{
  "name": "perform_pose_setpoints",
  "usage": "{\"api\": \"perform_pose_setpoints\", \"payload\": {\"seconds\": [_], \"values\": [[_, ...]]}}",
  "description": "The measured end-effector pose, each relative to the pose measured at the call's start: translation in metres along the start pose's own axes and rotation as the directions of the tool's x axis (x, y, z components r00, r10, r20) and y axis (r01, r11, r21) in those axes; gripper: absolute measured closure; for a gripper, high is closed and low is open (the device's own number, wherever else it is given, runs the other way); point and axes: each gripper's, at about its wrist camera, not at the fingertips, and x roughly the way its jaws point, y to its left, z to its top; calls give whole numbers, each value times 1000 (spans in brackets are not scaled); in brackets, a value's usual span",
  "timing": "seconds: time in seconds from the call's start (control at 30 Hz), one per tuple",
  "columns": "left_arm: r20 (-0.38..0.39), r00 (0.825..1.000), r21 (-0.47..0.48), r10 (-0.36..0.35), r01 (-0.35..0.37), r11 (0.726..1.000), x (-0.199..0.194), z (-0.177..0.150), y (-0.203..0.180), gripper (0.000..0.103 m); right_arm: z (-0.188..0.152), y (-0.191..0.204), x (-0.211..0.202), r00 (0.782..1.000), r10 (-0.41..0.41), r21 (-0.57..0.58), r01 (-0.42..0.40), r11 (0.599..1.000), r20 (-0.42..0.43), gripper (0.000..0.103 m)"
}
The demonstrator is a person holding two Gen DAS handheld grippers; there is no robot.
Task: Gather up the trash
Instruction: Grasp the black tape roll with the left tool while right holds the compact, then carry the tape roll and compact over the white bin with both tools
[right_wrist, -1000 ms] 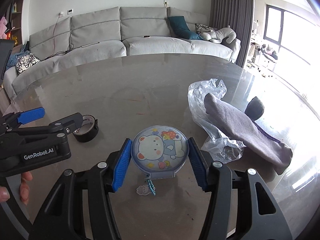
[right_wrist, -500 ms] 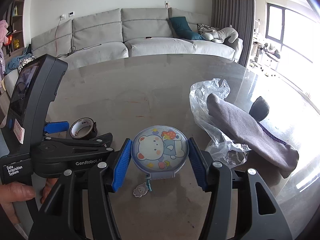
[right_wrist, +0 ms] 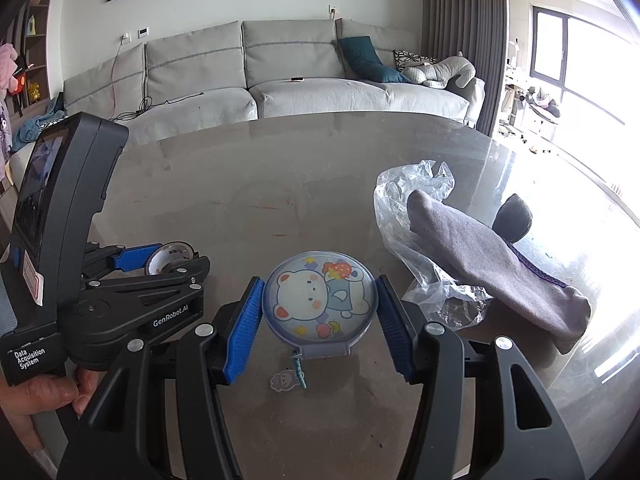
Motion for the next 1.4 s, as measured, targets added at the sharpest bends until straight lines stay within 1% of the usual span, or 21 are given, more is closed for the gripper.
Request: {"api": "perform_pose_setpoints", "payload": {"seconds": [0.1,0.23,0.37,0.43,0.5,0.63,0.7,0.83,0.9,0.97,1.03,1.13,1.27,1.4], "values": [[32,999,3,-2,1,1000,-15,0,-1,55,2,1,-8,1000,0,-3,0,1000,11,46],[65,998,-8,-24,24,1000,-39,-5,-2,55,5,0,-24,999,-4,-15,5,1000,35,46],[104,993,-16,-50,52,999,-72,-20,-4,55,4,-4,-50,998,-13,-5,13,1000,59,46],[121,989,-14,-85,87,996,-88,-32,-10,55,-2,-8,-65,998,-21,8,20,1000,65,46],[140,984,6,-114,114,993,-104,-43,-21,55,-12,-14,-82,997,-41,15,40,999,67,46],[168,970,91,-178,165,982,-138,-65,-58,55,-36,-28,-112,995,-91,33,89,995,51,46],[165,963,125,-215,196,973,-149,-73,-76,55,-48,-37,-128,992,-120,43,118,992,43,46],[150,953,187,-263,234,954,-165,-91,-115,55,-73,-63,-160,982,-184,79,181,980,31,46],[142,943,208,-301,269,940,-171,-99,-132,55,-84,-76,-174,976,-215,99,212,972,25,46],[139,939,247,-314,274,929,-177,-108,-155,55,-97,-89,-186,968,-251,116,248,962,16,46],[140,929,281,-342,294,914,-179,-118,-174,55,-107,-104,-195,961,-275,142,271,952,5,46],[108,924,330,-368,316,890,-176,-126,-202,55,-124,-123,-204,950,-311,171,309,936,-14,46],[60,922,391,-382,330,859,-167,-137,-239,55,-141,-144,-212,932,-360,199,360,911,-38,46],[1,924,432,-382,344,834,-151,-145,-268,55,-153,-164,-218,925,-374,224,378,898,-62,46]]}}
